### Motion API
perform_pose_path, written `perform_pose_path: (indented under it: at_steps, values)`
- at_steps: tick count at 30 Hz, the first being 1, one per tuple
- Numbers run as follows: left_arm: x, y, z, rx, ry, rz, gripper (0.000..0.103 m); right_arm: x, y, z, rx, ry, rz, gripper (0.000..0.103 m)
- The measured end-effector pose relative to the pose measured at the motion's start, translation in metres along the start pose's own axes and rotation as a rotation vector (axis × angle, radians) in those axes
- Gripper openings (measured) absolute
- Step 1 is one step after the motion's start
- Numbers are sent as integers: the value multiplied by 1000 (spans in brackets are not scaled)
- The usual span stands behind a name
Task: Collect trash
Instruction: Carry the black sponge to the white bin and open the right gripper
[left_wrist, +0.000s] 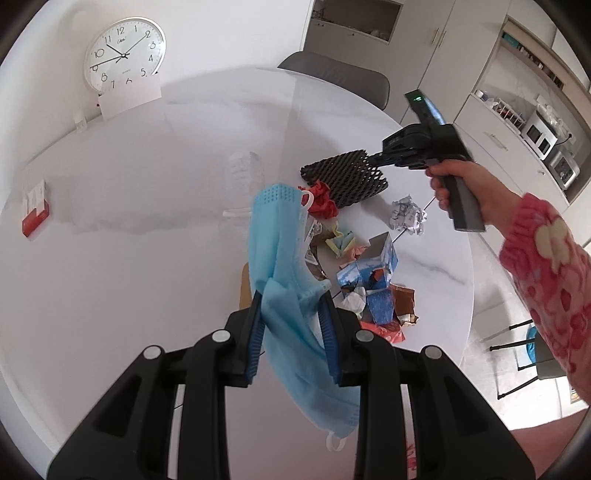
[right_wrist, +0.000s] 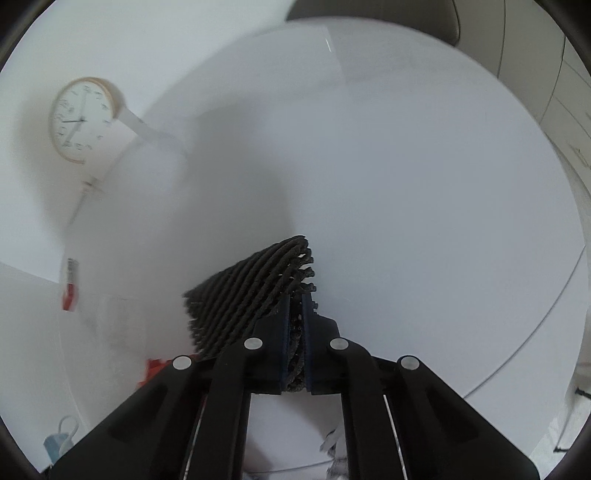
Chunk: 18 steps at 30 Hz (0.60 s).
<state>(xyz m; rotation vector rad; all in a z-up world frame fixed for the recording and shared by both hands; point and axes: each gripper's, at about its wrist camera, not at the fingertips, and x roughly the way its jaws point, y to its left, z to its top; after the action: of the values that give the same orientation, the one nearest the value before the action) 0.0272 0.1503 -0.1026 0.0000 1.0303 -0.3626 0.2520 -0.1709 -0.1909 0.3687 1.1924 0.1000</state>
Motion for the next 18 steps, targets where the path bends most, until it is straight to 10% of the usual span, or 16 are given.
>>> perform_pose_path:
  at_steps: [9,18]
  values:
    - [-10,-35,15,53,-55,-12,28,-119,-3,-35,1,-215,68,7]
    - [-4,-130,9,204,-27,-155,28,-249,-94,-183,131,-296,-54,7]
